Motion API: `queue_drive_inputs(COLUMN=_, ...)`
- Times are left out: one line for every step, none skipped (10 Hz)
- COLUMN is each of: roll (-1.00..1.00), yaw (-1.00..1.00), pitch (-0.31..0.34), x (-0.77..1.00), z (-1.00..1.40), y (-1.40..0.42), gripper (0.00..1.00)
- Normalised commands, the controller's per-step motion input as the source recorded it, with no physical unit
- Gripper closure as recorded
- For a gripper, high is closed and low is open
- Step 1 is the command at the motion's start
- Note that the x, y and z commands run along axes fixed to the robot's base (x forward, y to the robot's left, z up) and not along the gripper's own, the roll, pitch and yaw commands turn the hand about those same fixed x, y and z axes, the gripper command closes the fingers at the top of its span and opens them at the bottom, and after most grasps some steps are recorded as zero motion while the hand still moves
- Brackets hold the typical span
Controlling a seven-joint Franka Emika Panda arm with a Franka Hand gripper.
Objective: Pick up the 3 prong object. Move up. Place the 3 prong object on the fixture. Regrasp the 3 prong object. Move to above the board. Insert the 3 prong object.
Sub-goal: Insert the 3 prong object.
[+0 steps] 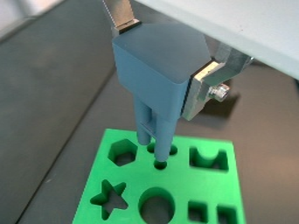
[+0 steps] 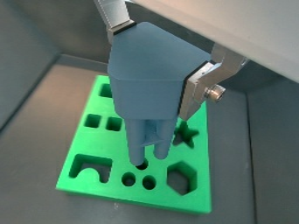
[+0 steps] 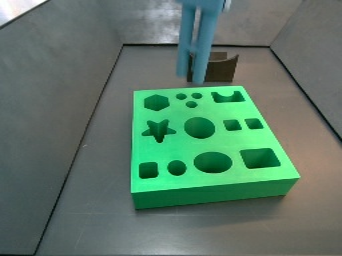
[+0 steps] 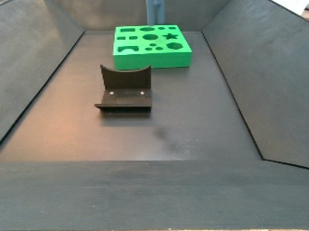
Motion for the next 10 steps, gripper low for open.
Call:
queue_drive_inputs(roll=-0.03, yaw=-1.0, pitch=-0.019, x=0.0, z=-0.55, y=0.0, gripper=1.0)
queue_drive_inputs(roll=-0.04, yaw=-1.0, pitch=-0.034, x=0.0, z=-0.53, y=0.0, gripper=1.0)
queue_drive_inputs(roll=-0.08, yaw=-1.0, pitch=-0.02, x=0.0, z=-0.43, y=0.0, gripper=1.0)
queue_drive_inputs(roll=0.0, yaw=0.0, pitch=0.0, x=-0.03, z=0.0, y=0.0, gripper=1.0)
queue_drive_inputs(roll=0.0, yaw=-0.16, pitch=0.009, x=0.06, z=0.0, y=0.08, gripper=1.0)
queue_drive_inputs(roll=-0.19, yaw=-0.28, pitch=0.0, x=0.09, z=0.0, y=0.56, gripper=1.0)
queue_drive_inputs(roll=-0.24, yaw=-0.1, pitch=-0.023, x=0.03, z=0.0, y=0.67, gripper=1.0)
queue_drive_inputs(roll=-0.21, yaw=-0.05, pitch=-0.063, x=0.06, z=0.0, y=0.48, gripper=1.0)
queue_drive_inputs(roll=-0.09, yaw=-0.03, pitch=-0.033, x=0.0, z=0.0, y=0.17, gripper=1.0)
queue_drive_inputs(roll=-0.02, yaw=-0.06, pitch=-0.009, x=0.0, z=-0.06, y=0.02, gripper=1.0)
